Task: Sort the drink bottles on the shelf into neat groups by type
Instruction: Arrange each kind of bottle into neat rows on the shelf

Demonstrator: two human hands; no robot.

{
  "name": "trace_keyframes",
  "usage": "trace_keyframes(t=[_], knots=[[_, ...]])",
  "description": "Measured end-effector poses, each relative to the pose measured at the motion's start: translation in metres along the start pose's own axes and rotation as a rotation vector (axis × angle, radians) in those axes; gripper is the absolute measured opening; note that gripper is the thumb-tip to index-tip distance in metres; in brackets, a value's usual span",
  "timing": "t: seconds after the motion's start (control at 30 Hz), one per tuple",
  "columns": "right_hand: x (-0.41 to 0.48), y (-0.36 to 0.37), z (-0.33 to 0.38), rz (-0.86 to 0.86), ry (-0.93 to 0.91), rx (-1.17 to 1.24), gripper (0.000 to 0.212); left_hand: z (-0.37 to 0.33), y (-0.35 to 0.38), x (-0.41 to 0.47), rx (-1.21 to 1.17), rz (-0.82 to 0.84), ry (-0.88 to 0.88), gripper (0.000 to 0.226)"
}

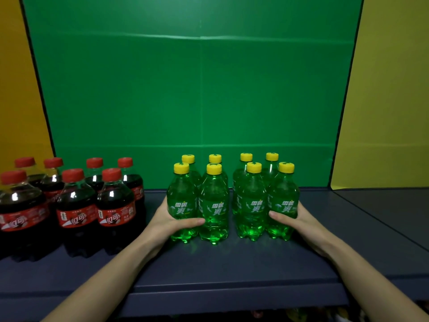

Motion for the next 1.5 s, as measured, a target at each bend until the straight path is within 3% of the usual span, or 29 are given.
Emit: trace_keyframes(t=[0.23, 0.33, 0.47, 0.53, 0.7, 0.9, 0.97, 1.17, 1.33, 1.5], knots=[[-0.001, 0.003, 0.001, 0.014, -0.003, 0.006, 0.115, 0.000, 0.010, 0.003, -0.016, -0.039, 0.046, 0.075], [-0.001, 0.004, 0.000, 0.011, -0.003, 0.014, 0.091, -0.001, 0.014, 0.001, 0.013, -0.055, 0.056, 0.081], [-0.003, 0.001, -0.003, -0.102, -0.060, -0.014, 0.093, 0.000, 0.014, -0.003, 0.124, -0.146, 0.077, 0.119], [-0.005, 0.000, -0.005, -0.140, -0.082, -0.042, 0.095, -0.001, 0.017, -0.006, 0.185, -0.197, 0.085, 0.126], [-0.008, 0.000, -0.007, -0.146, -0.107, -0.075, 0.063, -0.007, 0.022, -0.009, 0.235, -0.260, 0.133, 0.110], [-0.009, -0.002, -0.008, -0.139, -0.101, -0.090, 0.094, -0.006, 0.021, -0.009, 0.235, -0.268, 0.131, 0.102], [-0.010, -0.004, -0.005, -0.140, -0.104, -0.063, 0.090, -0.012, 0.019, -0.012, 0.192, -0.275, 0.138, 0.093], [0.002, -0.029, 0.023, -0.203, -0.228, 0.039, 0.083, -0.043, -0.002, -0.004, 0.024, -0.294, 0.287, 0.035], [0.022, -0.030, 0.069, -0.152, -0.304, -0.041, 0.032, -0.070, -0.015, 0.024, 0.133, -0.267, 0.365, 0.024], [0.052, -0.024, 0.098, -0.040, -0.266, -0.239, 0.025, -0.092, -0.022, 0.058, 0.182, -0.200, 0.262, 0.019]])
Point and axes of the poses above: each hand's wrist, its own x-axis towards the middle knuckle, its own y-axis out of the palm, z = x × y, the point moved 1 cm from there along x, towards the middle knuckle, and after that the axes turned 5 degrees about x, right-handed, at the moved point
